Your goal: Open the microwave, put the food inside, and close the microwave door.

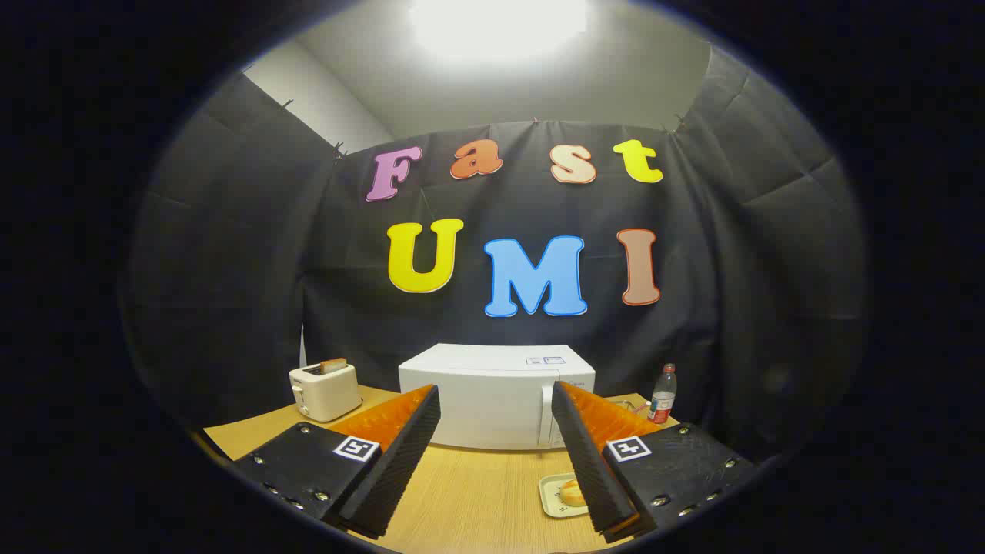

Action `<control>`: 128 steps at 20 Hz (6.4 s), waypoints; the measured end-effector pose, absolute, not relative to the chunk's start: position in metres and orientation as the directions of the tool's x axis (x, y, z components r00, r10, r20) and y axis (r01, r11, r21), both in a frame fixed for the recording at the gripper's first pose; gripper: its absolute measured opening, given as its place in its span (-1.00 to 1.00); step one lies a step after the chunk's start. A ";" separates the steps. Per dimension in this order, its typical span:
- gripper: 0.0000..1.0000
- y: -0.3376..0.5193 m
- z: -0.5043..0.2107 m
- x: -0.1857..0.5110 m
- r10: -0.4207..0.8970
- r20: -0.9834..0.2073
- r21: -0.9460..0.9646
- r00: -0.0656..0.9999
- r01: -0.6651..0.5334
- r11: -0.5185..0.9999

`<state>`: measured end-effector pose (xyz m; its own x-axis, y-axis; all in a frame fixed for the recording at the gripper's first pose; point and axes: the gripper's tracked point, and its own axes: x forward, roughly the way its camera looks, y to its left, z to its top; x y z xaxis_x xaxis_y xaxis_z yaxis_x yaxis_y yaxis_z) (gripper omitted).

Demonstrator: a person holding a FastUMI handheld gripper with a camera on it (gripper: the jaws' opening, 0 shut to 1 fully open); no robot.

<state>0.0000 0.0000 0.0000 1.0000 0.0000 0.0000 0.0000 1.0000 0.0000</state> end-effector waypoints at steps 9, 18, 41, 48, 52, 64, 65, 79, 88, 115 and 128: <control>0.84 0.007 -0.006 0.003 0.017 -0.007 -0.011 1.000 -0.017 1.000; 0.84 0.010 -0.009 0.005 0.025 -0.009 -0.022 1.000 -0.025 0.999; 0.84 -0.035 -0.088 0.143 -0.060 -0.050 -0.078 0.997 0.056 0.995; 0.84 -0.058 -0.135 0.192 -0.112 -0.115 -0.077 0.987 0.103 0.992; 0.83 -0.075 -0.162 0.223 -0.143 -0.158 -0.080 0.977 0.132 0.988; 0.69 -0.100 -0.212 0.298 -0.163 -0.209 0.006 0.964 0.168 0.986; 0.59 -0.103 -0.210 0.301 -0.169 -0.196 0.008 0.966 0.174 0.985; -0.79 -0.104 -0.209 0.300 -0.109 -0.234 0.090 0.966 0.133 0.987; -0.79 -0.058 -0.201 0.198 -0.030 -0.236 0.100 0.971 0.055 0.993; -0.82 0.223 -0.188 0.047 0.017 -0.119 0.003 0.993 -0.016 1.000; 0.41 0.285 -0.163 0.005 0.116 -0.087 0.044 0.989 -0.113 0.993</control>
<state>0.0051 0.2849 -0.1631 0.9894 0.1163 -0.0871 -0.1128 0.9927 0.0437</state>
